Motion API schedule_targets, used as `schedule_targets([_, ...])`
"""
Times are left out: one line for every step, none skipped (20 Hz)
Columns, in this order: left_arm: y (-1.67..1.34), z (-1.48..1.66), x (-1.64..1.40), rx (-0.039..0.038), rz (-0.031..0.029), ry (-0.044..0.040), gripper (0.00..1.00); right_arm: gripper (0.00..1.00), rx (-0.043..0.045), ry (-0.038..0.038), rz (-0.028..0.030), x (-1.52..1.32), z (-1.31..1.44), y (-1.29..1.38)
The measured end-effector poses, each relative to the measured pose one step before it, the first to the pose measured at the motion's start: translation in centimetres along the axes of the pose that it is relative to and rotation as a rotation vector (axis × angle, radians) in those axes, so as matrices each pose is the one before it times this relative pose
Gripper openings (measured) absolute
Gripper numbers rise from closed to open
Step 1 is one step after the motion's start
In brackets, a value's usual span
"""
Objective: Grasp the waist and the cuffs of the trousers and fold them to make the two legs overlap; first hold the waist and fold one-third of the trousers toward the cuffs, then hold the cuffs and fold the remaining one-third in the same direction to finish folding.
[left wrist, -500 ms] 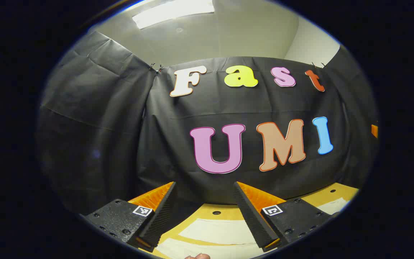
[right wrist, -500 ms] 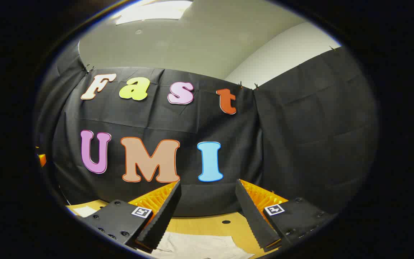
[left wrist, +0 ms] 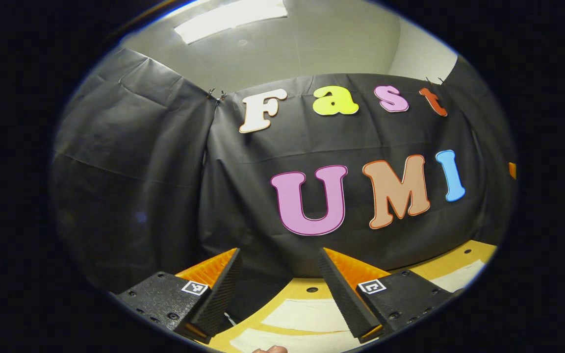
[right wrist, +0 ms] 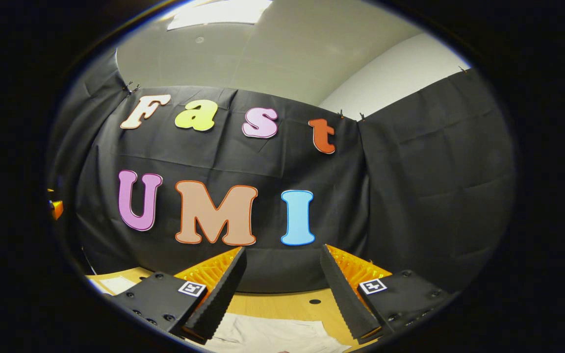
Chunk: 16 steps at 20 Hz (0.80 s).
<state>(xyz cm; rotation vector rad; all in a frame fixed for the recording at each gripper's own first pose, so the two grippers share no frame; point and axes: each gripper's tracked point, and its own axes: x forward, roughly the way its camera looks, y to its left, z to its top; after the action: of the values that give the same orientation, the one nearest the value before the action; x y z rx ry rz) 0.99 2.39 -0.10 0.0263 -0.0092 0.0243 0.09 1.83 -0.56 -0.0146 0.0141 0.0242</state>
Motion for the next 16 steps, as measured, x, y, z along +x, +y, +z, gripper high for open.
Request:
schedule_targets([0.472, 0.066, 0.083, -0.00328, 0.00963, 0.00100, 0.94, 0.97, 0.00156, 0.00048, -0.00501, 0.158, -0.069, -0.127])
schedule_targets([0.606, -0.052, 0.130, -0.00237, 0.01093, -0.00116, 0.94, 0.98, 0.00294, 0.00152, -0.00554, 0.008, -0.049, -0.098])
schedule_targets([0.629, 0.104, 0.042, 0.00246, 0.01050, -0.00148, 0.94, 0.97, 0.00588, 0.00410, -0.00325, 0.075, -0.216, -0.088])
schedule_targets([0.550, 0.016, 0.027, 0.00779, 0.01026, -0.00176, 0.95, 0.97, 0.00693, 0.00511, -0.00051, 0.089, -0.115, 0.074])
schedule_targets([0.606, -0.075, 0.029, 0.01022, 0.00922, 0.00029, 0.94, 0.97, 0.00551, 0.00405, -0.00104, -0.024, -0.081, -0.056])
schedule_targets([0.386, -0.080, 0.013, 0.00817, 0.00655, 0.00148, 0.96, 0.97, 0.00192, 0.00193, -0.00125, 0.034, -0.073, -0.017])
schedule_targets([0.238, 0.007, -0.078, 0.00461, 0.00278, 0.00052, 0.96, 0.97, 0.00016, 0.00058, -0.00037, 0.165, -0.067, 0.010])
schedule_targets([0.252, -0.136, -0.057, 0.00363, 0.00267, 0.00067, 0.96, 0.97, -0.00094, -0.00154, 0.00010, 0.015, 0.060, 0.024])
schedule_targets([0.103, -0.083, -0.028, -0.00089, 0.00217, -0.00098, 0.96, 0.97, -0.00169, -0.00129, 0.00167, -0.080, 0.005, 0.090])
schedule_targets([0.036, -0.102, -0.073, -0.00561, 0.00075, 0.00129, 0.95, 0.97, -0.00317, 0.00009, 0.00320, 0.002, 0.102, 0.162])
schedule_targets([-0.224, -0.198, 0.001, -0.00913, -0.00647, 0.00453, 0.94, 0.97, -0.00468, 0.00229, 0.00606, 0.034, -0.079, 0.114])
schedule_targets([-0.292, -0.206, -0.095, -0.00866, -0.00676, 0.00210, 0.94, 0.97, -0.00609, 0.00063, 0.00437, 0.087, 0.007, 0.179])
schedule_targets([-0.025, 0.016, 0.051, -0.00471, -0.00043, -0.00287, 0.96, 0.98, -0.00457, -0.00160, 0.00073, 0.069, 0.064, -0.035])
schedule_targets([0.147, -0.053, 0.095, -0.00234, 0.00122, -0.00050, 0.94, 0.97, 0.00069, -0.00352, 0.00077, -0.042, 0.193, -0.021])
schedule_targets([0.073, -0.104, -0.019, -0.00272, 0.00086, 0.00204, 0.94, 0.97, 0.00350, -0.00307, 0.00157, -0.115, 0.283, -0.011])
schedule_targets([0.032, -0.078, 0.026, -0.00445, -0.00281, 0.00149, 0.94, 0.97, 0.00357, -0.00018, 0.00017, -0.021, -0.018, 0.058])
